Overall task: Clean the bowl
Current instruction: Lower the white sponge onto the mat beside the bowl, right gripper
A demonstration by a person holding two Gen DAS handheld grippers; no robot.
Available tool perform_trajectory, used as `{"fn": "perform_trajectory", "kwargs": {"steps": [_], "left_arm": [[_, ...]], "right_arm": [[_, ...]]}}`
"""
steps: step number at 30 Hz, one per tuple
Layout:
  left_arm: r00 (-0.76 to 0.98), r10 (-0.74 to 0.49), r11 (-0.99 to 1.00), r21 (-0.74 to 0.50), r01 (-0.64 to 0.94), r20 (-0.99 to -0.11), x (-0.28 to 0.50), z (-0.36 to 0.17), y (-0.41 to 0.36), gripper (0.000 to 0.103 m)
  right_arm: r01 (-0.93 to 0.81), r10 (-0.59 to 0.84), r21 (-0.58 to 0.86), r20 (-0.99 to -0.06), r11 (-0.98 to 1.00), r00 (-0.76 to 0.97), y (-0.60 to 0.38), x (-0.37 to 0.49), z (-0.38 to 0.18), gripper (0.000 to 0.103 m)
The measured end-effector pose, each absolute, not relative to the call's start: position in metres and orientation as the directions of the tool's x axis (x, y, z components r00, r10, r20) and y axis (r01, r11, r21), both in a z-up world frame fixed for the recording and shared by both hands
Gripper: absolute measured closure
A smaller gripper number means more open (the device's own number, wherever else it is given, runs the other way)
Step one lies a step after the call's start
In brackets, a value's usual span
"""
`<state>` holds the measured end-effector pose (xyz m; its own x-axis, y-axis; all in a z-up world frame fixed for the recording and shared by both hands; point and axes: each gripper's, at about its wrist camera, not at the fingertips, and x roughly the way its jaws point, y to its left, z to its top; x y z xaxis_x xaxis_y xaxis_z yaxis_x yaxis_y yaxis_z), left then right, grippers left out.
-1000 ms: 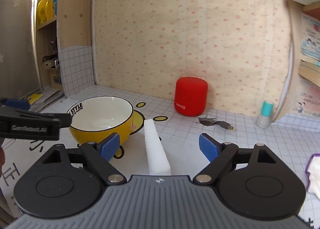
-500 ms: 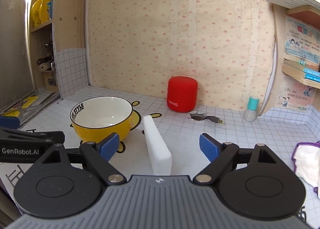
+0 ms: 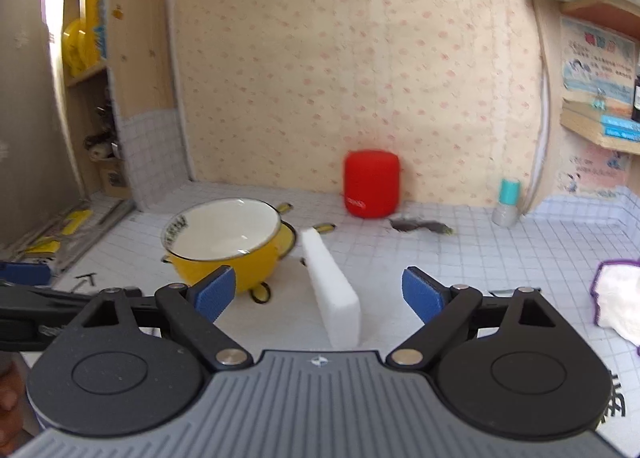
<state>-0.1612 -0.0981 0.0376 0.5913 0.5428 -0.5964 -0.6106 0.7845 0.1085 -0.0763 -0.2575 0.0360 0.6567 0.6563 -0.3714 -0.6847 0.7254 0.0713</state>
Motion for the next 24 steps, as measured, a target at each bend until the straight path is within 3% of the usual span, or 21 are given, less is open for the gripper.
{"fn": "perform_trajectory", "kwargs": {"steps": [8, 24], "left_arm": [[0.588, 0.566, 0.787, 0.167, -0.593, -0.578, -0.159, 0.038, -0.112, 0.001], [0.578, 0.561, 0.782, 0.150, -0.605, -0.593, -0.158, 0.036, -0.109, 0.001]], "right_arm": [[-0.666, 0.626, 0.047, -0.395, 0.744, 0.672, -0.260, -0.072, 0.032, 0.012], [-0.640, 0.579, 0.009, -0.435, 0.768, 0.689, -0.256, -0.071, 0.023, 0.012]]}}
